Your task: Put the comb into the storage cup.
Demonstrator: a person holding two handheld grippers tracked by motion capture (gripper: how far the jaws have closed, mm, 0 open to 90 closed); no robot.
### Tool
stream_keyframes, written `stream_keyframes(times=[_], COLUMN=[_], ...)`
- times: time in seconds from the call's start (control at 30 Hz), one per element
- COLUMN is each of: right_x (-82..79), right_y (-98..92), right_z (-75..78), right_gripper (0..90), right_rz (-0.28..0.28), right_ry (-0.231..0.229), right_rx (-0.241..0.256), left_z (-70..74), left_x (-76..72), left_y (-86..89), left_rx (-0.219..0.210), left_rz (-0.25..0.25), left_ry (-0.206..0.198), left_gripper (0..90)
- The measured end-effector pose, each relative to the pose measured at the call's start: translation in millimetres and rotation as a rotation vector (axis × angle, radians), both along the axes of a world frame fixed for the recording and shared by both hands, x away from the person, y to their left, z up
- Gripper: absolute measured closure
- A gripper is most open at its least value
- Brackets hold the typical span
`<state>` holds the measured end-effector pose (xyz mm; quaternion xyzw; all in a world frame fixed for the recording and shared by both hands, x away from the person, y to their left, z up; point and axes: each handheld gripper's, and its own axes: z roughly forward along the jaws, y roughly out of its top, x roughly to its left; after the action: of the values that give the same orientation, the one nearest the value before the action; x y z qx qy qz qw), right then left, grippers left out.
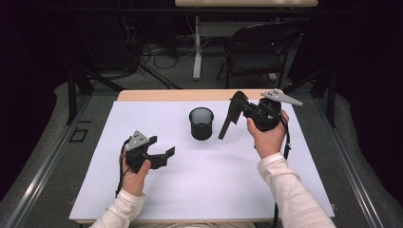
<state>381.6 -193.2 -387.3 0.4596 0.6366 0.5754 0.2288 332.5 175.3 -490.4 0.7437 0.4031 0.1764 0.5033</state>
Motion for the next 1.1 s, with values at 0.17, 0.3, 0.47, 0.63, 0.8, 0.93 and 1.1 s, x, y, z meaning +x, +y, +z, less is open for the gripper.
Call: stream_keyframes(times=[0.17,0.3,0.47,0.63,0.8,0.93,1.1], right_x=[10.9,19.7,28.2,35.5,42.3,48.2,53.9], right_y=[6.4,9.6,14.1,19.2,25.4,29.5,33.0], right_z=[12.7,20.9,32.0,42.2,50.2,54.2,57.9], right_gripper=[87.2,87.2,87.2,87.2,87.2,87.1,87.1], right_rz=[-0.006,-0.014,-0.029,-0.04,-0.052,-0.059,-0.074], right_ry=[-0.002,0.001,-0.009,-0.009,-0.013,-0.012,-0.011], right_rx=[-0.026,-0.031,-0.042,-0.054,-0.065,-0.06,-0.055], left_z=[0.8,1.7,2.6,3.7,3.8,4.1,4.2], left_x=[0.0,-0.2,-0.8,-1.3,-1.1,-1.4,-0.8], left_y=[2.5,4.6,5.8,7.0,7.4,7.4,8.4], left_rx=[-0.002,-0.008,-0.01,-0.011,-0.011,-0.012,-0.015], left_rz=[0.007,0.014,0.015,0.02,0.021,0.022,0.022], left_ry=[-0.003,-0.007,-0.009,-0.012,-0.013,-0.015,-0.015], left_gripper=[16.0,16.0,16.0,16.0,16.0,16.0,16.0])
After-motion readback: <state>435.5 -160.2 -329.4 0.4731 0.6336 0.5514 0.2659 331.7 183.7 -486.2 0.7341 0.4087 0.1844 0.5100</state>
